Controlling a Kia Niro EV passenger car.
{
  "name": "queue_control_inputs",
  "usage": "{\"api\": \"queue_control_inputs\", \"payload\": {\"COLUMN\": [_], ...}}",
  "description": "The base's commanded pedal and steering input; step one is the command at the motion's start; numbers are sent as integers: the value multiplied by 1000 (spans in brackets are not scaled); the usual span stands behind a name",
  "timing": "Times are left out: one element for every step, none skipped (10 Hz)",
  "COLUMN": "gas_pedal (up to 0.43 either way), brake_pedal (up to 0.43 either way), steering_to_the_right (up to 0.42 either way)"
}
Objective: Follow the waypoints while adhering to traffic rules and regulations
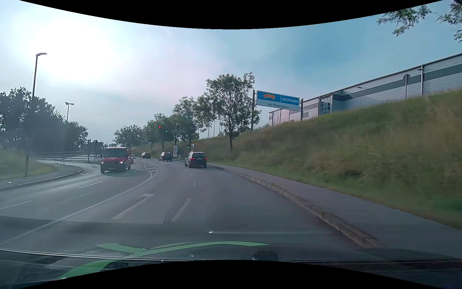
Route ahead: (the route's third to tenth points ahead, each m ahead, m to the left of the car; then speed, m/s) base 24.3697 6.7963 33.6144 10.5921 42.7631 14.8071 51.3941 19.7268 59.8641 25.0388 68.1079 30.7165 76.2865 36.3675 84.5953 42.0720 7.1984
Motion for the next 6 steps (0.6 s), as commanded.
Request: {"api": "queue_control_inputs", "payload": {"gas_pedal": [169, 169, 169, 169, 169, 169], "brake_pedal": [0, 0, 0, 0, 0, 0], "steering_to_the_right": [-50, -51, -53, -53, -53, -54]}}
